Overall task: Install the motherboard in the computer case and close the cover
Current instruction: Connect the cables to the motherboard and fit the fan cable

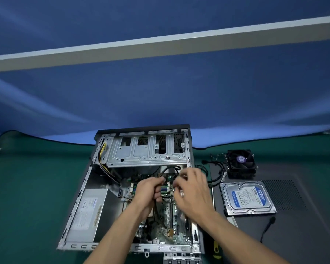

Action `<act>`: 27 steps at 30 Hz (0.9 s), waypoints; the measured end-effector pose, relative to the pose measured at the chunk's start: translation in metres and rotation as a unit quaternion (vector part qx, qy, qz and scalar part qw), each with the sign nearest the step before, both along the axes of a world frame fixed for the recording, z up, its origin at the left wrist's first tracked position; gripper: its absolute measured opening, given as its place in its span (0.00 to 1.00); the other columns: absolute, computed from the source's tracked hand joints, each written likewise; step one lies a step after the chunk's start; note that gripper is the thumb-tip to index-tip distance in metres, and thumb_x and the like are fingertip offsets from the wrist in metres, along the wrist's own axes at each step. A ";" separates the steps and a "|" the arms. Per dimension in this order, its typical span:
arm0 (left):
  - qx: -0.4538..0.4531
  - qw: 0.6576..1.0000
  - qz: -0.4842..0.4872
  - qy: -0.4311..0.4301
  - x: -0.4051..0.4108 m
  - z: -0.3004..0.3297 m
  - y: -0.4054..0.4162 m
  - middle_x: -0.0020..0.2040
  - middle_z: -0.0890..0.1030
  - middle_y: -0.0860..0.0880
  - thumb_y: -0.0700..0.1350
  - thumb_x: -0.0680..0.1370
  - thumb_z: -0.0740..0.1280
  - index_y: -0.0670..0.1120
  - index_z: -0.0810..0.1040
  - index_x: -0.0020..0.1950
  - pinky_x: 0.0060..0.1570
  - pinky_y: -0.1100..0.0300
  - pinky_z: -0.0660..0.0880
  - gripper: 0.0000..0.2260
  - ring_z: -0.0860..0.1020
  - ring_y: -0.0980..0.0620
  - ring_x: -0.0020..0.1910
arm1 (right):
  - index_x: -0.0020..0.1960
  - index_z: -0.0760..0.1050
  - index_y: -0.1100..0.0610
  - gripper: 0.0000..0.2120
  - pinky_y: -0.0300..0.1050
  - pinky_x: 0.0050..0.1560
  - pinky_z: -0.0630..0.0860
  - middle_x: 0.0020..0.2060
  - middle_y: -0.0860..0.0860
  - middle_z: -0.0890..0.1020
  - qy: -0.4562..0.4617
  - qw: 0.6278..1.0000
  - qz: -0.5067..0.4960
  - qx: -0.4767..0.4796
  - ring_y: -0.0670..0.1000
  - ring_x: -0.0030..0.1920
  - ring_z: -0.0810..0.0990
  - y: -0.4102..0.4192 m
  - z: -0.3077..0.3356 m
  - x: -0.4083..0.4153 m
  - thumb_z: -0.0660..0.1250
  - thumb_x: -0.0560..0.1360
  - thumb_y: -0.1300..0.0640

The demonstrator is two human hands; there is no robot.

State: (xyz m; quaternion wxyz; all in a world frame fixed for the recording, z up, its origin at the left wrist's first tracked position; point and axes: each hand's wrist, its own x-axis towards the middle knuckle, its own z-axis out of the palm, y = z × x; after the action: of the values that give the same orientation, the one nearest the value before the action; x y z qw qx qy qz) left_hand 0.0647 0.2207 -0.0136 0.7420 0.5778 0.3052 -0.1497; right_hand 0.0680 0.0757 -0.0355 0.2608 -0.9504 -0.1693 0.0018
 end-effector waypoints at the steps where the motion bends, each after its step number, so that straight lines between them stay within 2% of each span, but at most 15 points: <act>1: -0.015 1.000 0.017 0.001 -0.001 0.000 -0.002 0.23 0.64 0.52 0.38 0.78 0.63 0.42 0.72 0.36 0.20 0.65 0.58 0.11 0.60 0.57 0.20 | 0.50 0.78 0.51 0.12 0.49 0.67 0.60 0.53 0.47 0.74 0.009 0.999 0.040 -0.004 0.49 0.59 0.66 -0.002 0.000 -0.007 0.58 0.74 0.49; 3: -0.039 0.998 0.047 0.005 -0.001 0.002 -0.006 0.23 0.63 0.52 0.38 0.79 0.61 0.41 0.72 0.36 0.19 0.66 0.58 0.11 0.59 0.57 0.19 | 0.45 0.80 0.52 0.16 0.50 0.67 0.60 0.45 0.45 0.76 0.013 0.995 0.096 0.015 0.48 0.54 0.66 -0.006 0.002 -0.017 0.56 0.73 0.47; 5: -0.064 0.995 0.073 0.009 0.000 0.005 -0.011 0.22 0.63 0.52 0.38 0.79 0.61 0.40 0.71 0.36 0.17 0.66 0.58 0.11 0.59 0.58 0.18 | 0.43 0.81 0.53 0.18 0.48 0.64 0.61 0.40 0.44 0.75 0.016 0.991 0.128 0.030 0.47 0.48 0.65 -0.007 0.005 -0.023 0.55 0.73 0.45; 9: -0.110 0.986 0.127 0.020 0.001 0.011 -0.019 0.21 0.64 0.52 0.38 0.80 0.59 0.40 0.70 0.36 0.17 0.67 0.59 0.12 0.59 0.58 0.17 | 0.46 0.80 0.51 0.18 0.43 0.57 0.60 0.42 0.44 0.77 0.024 0.987 0.154 0.024 0.45 0.47 0.62 -0.009 0.006 -0.027 0.59 0.76 0.40; 14: -0.107 0.982 0.151 0.024 -0.003 0.014 -0.020 0.22 0.67 0.51 0.38 0.79 0.59 0.40 0.72 0.38 0.21 0.66 0.68 0.10 0.65 0.57 0.19 | 0.50 0.81 0.52 0.17 0.43 0.64 0.58 0.45 0.46 0.81 0.014 0.986 0.163 -0.012 0.44 0.45 0.63 -0.009 0.000 -0.026 0.60 0.78 0.42; 15: -0.076 0.988 0.136 0.018 -0.006 0.015 -0.019 0.23 0.69 0.50 0.38 0.79 0.60 0.40 0.73 0.39 0.24 0.64 0.70 0.09 0.68 0.55 0.22 | 0.49 0.82 0.52 0.17 0.43 0.64 0.58 0.45 0.46 0.82 0.013 0.987 0.162 -0.018 0.44 0.44 0.64 -0.008 0.000 -0.026 0.59 0.78 0.42; 18: 0.092 0.995 0.031 0.006 -0.023 0.014 -0.015 0.34 0.78 0.47 0.37 0.76 0.60 0.40 0.78 0.46 0.30 0.60 0.72 0.07 0.74 0.52 0.32 | 0.49 0.82 0.51 0.17 0.42 0.63 0.57 0.45 0.46 0.83 0.013 0.987 0.154 -0.032 0.45 0.45 0.69 -0.006 -0.001 -0.026 0.58 0.79 0.42; 21: 0.144 0.983 -0.111 0.025 -0.046 0.009 -0.006 0.41 0.80 0.40 0.30 0.74 0.59 0.36 0.78 0.50 0.30 0.58 0.75 0.10 0.77 0.50 0.33 | 0.50 0.82 0.51 0.17 0.41 0.62 0.56 0.46 0.47 0.84 0.009 0.986 0.156 -0.051 0.47 0.47 0.73 -0.005 0.001 -0.026 0.58 0.80 0.43; 24: 0.183 0.951 -0.249 0.014 -0.059 0.006 -0.002 0.37 0.78 0.41 0.29 0.74 0.61 0.37 0.79 0.46 0.28 0.63 0.73 0.08 0.76 0.54 0.29 | 0.50 0.82 0.51 0.17 0.40 0.63 0.54 0.45 0.48 0.84 0.005 0.987 0.152 -0.054 0.48 0.48 0.74 -0.004 0.004 -0.027 0.57 0.80 0.44; 27: 0.167 0.950 -0.265 -0.006 -0.055 0.004 -0.008 0.32 0.77 0.46 0.30 0.75 0.65 0.40 0.76 0.40 0.25 0.65 0.72 0.07 0.75 0.58 0.25 | 0.52 0.82 0.51 0.16 0.42 0.67 0.54 0.45 0.51 0.84 -0.005 0.988 0.143 -0.050 0.50 0.48 0.77 -0.004 0.004 -0.029 0.58 0.80 0.45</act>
State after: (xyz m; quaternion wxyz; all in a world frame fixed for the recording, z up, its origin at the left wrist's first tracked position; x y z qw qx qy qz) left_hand 0.0096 0.2125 -0.0101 0.5701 0.7547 0.1568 -0.2843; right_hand 0.0387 0.0722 -0.0313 0.2090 -0.9282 -0.3050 0.0425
